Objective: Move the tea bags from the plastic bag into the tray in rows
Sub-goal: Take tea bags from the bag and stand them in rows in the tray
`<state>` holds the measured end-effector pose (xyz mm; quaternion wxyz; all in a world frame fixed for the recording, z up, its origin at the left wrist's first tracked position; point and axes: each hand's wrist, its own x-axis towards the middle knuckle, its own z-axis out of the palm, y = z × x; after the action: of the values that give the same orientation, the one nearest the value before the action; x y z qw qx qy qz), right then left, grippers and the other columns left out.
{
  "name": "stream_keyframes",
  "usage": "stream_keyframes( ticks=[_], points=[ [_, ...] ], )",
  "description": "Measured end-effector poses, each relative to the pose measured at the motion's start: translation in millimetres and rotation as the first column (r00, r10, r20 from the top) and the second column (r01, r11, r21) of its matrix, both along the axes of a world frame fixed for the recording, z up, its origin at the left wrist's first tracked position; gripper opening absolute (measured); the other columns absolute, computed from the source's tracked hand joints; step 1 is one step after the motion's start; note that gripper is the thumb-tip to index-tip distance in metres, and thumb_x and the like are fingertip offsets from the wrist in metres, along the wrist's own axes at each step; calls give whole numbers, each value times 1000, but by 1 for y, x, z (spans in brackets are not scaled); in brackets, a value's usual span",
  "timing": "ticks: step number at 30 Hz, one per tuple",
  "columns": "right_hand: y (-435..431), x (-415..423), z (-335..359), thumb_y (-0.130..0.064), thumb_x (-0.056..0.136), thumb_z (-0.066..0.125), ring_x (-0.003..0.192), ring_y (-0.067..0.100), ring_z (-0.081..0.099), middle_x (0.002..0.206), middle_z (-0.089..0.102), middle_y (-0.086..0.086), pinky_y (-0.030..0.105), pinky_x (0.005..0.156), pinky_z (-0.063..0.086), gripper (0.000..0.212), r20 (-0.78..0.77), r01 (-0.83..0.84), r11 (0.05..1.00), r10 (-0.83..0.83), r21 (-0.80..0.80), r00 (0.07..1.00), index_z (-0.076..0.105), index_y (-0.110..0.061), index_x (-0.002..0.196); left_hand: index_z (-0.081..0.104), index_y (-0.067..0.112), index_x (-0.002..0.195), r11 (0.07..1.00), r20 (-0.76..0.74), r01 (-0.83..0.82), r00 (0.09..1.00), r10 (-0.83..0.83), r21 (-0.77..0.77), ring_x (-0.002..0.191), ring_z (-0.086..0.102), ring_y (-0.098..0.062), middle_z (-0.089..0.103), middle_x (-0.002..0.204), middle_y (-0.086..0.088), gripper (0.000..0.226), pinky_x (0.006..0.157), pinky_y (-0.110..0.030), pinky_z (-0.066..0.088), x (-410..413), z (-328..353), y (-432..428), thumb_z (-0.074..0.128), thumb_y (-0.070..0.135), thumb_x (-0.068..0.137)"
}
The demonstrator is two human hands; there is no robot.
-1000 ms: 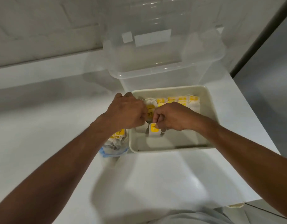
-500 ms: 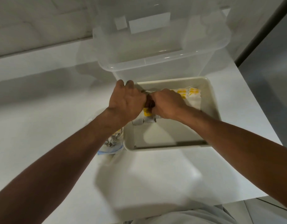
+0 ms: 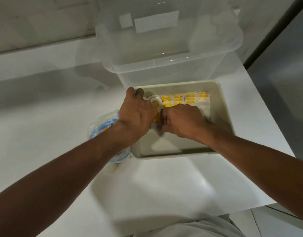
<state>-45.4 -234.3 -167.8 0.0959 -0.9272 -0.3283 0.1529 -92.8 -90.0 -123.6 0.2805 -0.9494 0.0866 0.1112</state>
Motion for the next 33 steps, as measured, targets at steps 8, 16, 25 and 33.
stream_keyframes(
  ticks=[8,16,25,33],
  points=[
    [15,-1,-1,-39,83,64,93,29,63,101,67,3,32,65,34,26,81,19,993,-10,-119,997,63,-25,105,59,26,107,999,-1,-42,999,42,-12,112,50,-22,65,108,5,28,94,-38,33,9,-6,-1,58,49,92],
    [19,-4,2,-42,83,63,92,29,64,100,67,3,33,64,34,27,135,41,993,-25,-113,991,63,-26,105,51,25,89,996,-8,-66,998,65,-58,107,51,-22,67,100,4,29,89,-37,33,8,-10,5,62,51,88],
    [3,-13,28,-56,81,63,88,17,63,90,69,-11,32,73,48,26,-62,206,969,-199,137,978,65,-33,91,62,39,107,785,49,0,998,38,-619,108,48,-20,61,105,12,30,77,-32,31,-8,16,37,64,57,82],
    [15,-47,59,-53,78,74,73,0,62,86,68,-17,28,75,49,26,-259,312,865,-221,394,940,66,-34,94,63,41,105,364,40,1,994,99,-932,91,58,-9,64,96,22,35,81,-37,51,-41,22,80,77,51,75]
  ],
)
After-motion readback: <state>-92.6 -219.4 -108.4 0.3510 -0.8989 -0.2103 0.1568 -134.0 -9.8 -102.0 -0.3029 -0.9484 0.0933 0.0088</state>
